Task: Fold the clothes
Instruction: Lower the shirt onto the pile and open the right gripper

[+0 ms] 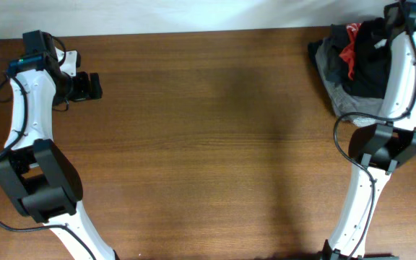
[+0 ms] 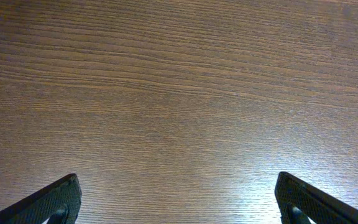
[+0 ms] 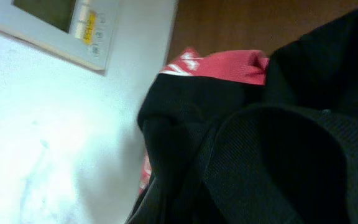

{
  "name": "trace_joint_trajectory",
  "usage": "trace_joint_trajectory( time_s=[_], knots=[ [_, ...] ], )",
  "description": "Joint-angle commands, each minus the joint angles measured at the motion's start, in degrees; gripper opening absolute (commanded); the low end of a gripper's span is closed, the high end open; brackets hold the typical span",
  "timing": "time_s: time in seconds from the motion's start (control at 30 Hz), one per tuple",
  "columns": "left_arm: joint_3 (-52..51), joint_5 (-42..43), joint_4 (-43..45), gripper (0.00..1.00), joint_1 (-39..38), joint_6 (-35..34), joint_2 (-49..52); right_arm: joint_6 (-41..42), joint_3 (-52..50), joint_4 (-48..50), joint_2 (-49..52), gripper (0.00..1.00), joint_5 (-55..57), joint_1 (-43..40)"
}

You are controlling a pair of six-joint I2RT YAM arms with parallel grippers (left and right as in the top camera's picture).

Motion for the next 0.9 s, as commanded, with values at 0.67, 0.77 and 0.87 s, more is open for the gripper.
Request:
trace_joint_trajectory(
  time_s=[0.67,0.77,0.87],
  knots=[
    [0.13,0.92,0.02,0.99,-0.13,-0.37,0.33,-47.23,2.62,14.49,-2.69,0.99,-6.67,4.07],
    [0.15,0.61,-0.2,0.99,-0.11,-0.28,0.33,-48.04,2.62,7.76,-6.51,0.99,-6.67,3.58],
    [0.15,0.61,-0.33,0.99,-0.11,-0.28,0.33,-48.06,2.62,1.62,-8.57,0.99,-6.69,2.73]
  ],
)
